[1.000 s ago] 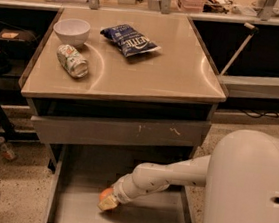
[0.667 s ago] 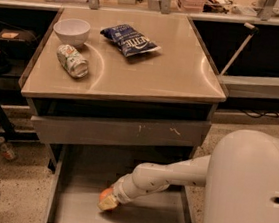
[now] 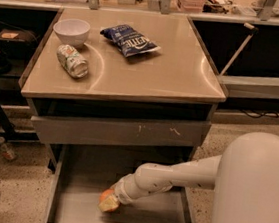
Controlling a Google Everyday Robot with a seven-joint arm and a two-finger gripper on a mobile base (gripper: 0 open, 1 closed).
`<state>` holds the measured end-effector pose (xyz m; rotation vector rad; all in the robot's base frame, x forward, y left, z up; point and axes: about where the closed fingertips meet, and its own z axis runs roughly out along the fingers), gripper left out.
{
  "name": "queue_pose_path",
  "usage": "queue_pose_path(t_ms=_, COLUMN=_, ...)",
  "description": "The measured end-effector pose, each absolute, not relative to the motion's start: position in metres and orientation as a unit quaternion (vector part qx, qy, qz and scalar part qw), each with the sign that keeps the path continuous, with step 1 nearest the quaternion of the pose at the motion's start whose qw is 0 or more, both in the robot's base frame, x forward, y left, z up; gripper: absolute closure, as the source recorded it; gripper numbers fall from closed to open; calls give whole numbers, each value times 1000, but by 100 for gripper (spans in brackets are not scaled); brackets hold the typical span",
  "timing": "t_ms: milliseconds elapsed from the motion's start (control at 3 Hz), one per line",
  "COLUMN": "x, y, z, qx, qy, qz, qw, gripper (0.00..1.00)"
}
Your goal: Pick orange from middle drawer and place on counter
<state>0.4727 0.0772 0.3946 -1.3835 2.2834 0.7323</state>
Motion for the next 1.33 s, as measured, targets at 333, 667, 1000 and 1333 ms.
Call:
queue_pose_path(t_ms=333, x=462, y=63, z=426, qx=-471, qy=822, qz=256, qw=194, gripper=100)
queue_pose_path(t_ms=667, x=448, y=37, z=473, qx=-454, qy=841, qz=225, qw=191, gripper=100)
queue_pose_path(t_ms=1000, x=441, y=-2, z=525, qx=-439, qy=861, qz=184, qw=182, gripper=100)
queue_pose_path(t_ms=1333, x=451, y=-2, z=560, qx=-449, qy=853, qz=163, qw=209, gripper=100)
